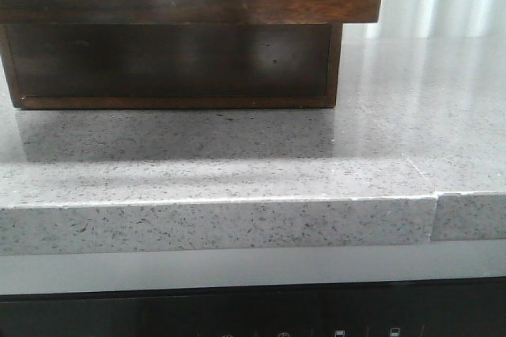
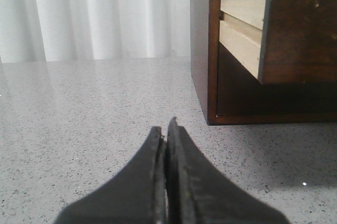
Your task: Put scissors in drawer with both arms
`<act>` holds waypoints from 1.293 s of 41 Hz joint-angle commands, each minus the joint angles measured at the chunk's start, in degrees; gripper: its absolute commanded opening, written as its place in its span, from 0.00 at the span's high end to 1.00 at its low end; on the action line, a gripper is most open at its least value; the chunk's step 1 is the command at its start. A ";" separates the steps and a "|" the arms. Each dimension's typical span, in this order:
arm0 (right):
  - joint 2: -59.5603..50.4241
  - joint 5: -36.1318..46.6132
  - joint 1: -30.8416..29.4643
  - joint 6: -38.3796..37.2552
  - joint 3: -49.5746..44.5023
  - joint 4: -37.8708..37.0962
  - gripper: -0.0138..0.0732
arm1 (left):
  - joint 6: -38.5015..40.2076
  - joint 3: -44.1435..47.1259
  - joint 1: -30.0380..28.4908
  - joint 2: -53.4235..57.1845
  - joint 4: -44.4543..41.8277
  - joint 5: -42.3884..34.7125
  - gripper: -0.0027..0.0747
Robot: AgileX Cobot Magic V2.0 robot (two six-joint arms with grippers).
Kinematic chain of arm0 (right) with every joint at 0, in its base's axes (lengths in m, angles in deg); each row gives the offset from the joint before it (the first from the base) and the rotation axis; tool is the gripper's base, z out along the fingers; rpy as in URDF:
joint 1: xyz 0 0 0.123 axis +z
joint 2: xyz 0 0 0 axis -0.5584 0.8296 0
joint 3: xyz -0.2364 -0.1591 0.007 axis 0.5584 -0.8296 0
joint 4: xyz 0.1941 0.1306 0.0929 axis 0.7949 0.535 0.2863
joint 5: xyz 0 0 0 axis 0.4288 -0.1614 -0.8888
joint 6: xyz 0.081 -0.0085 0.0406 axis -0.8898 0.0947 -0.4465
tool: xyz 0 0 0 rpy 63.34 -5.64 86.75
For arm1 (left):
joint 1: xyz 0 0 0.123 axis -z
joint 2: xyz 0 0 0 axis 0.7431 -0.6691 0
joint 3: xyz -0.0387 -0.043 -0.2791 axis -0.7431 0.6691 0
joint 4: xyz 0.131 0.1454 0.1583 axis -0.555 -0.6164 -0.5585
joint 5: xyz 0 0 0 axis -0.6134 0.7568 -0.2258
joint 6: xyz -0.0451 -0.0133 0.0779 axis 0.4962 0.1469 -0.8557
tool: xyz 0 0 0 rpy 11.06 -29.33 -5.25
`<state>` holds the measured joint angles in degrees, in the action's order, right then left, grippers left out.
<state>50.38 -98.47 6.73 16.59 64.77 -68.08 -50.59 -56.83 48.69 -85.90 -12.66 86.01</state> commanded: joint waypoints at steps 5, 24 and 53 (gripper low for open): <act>0.12 3.52 -0.13 -0.01 1.23 -0.68 0.98 | 0.23 1.38 -0.03 1.07 0.48 -5.08 0.99; -15.96 24.47 -21.59 0.06 -19.85 -1.71 0.98 | 0.23 1.38 -0.03 1.07 0.48 -5.08 0.99; -45.11 53.75 -38.49 0.01 -66.75 -1.66 0.98 | 0.23 1.38 -0.03 1.07 0.48 -5.08 0.99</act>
<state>6.38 -54.12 -31.24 16.59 -0.73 -69.19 -50.59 -56.83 48.69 -85.90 -12.66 86.01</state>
